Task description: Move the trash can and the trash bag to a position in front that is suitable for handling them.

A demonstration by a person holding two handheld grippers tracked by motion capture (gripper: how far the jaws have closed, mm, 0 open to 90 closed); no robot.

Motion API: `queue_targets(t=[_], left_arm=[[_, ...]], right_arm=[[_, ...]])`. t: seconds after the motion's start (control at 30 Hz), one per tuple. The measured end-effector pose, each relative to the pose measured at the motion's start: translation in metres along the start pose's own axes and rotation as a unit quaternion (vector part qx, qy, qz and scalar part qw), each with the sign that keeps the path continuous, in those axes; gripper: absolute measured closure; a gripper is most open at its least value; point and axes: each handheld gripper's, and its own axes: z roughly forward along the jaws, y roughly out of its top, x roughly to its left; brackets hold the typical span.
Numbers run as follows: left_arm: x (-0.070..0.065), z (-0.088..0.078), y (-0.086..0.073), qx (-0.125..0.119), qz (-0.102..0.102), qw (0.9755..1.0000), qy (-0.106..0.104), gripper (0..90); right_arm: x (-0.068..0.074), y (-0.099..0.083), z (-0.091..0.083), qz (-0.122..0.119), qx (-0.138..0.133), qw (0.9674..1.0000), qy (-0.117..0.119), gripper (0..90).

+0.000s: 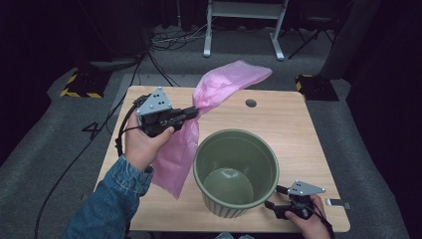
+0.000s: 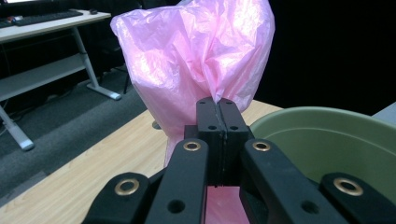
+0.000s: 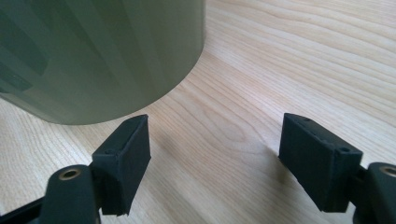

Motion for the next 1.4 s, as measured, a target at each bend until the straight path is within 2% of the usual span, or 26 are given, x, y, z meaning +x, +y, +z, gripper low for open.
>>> queue_targets(t=[0.27, 0.7, 0.87, 1.23, 1.4], left_arm=[[-0.013, 0.004, 0.024, -0.010, 0.012, 0.9998, -0.012, 89.7], [-0.035, 0.014, 0.063, -0.033, 0.042, 0.9979, -0.037, 89.7], [-0.041, 0.025, 0.071, -0.033, 0.046, 0.9973, -0.046, 89.7], [-0.057, 0.047, 0.089, -0.052, 0.055, 0.9946, -0.071, 89.8], [-0.066, 0.059, 0.090, -0.059, 0.060, 0.9931, -0.082, 89.7]], right_arm=[[-0.006, -0.001, -0.007, 0.002, -0.005, 0.9999, -0.008, 25.5], [-0.013, -0.002, -0.012, 0.008, -0.011, 0.9998, -0.015, 25.3], [-0.016, -0.004, -0.014, 0.009, -0.010, 0.9998, -0.017, 25.4], [-0.018, -0.006, -0.019, 0.011, -0.013, 0.9996, -0.023, 25.4], [-0.018, -0.008, -0.021, 0.010, -0.014, 0.9996, -0.024, 25.4]])
